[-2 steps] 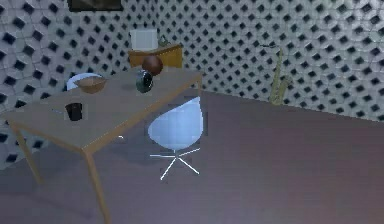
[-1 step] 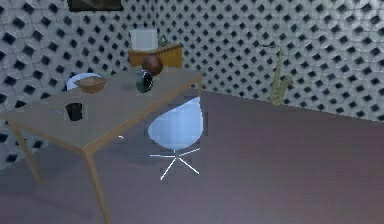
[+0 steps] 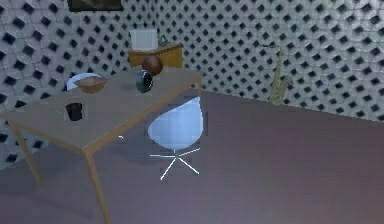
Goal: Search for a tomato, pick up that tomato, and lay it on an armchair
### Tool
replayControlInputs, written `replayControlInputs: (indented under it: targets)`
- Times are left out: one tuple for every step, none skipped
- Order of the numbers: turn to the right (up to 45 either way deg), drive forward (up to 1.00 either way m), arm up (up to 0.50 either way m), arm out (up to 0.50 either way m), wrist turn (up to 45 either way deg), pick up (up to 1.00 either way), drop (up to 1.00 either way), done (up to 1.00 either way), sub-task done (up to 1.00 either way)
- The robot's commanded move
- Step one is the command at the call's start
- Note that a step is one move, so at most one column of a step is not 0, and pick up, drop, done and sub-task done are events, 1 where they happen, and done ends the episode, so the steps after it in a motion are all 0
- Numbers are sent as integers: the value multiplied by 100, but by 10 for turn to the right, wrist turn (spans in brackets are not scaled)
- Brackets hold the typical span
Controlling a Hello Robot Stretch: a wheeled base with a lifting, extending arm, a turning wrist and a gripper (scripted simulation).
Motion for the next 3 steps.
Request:
replayControlInputs:
  targets:
    - [450, 0, 0, 0, 0, 0, 0, 0, 0]
    - [-300, 0, 0, 0, 0, 0, 0, 0, 0]
    - [0, 35, 0, 0, 0, 0, 0, 0, 0]
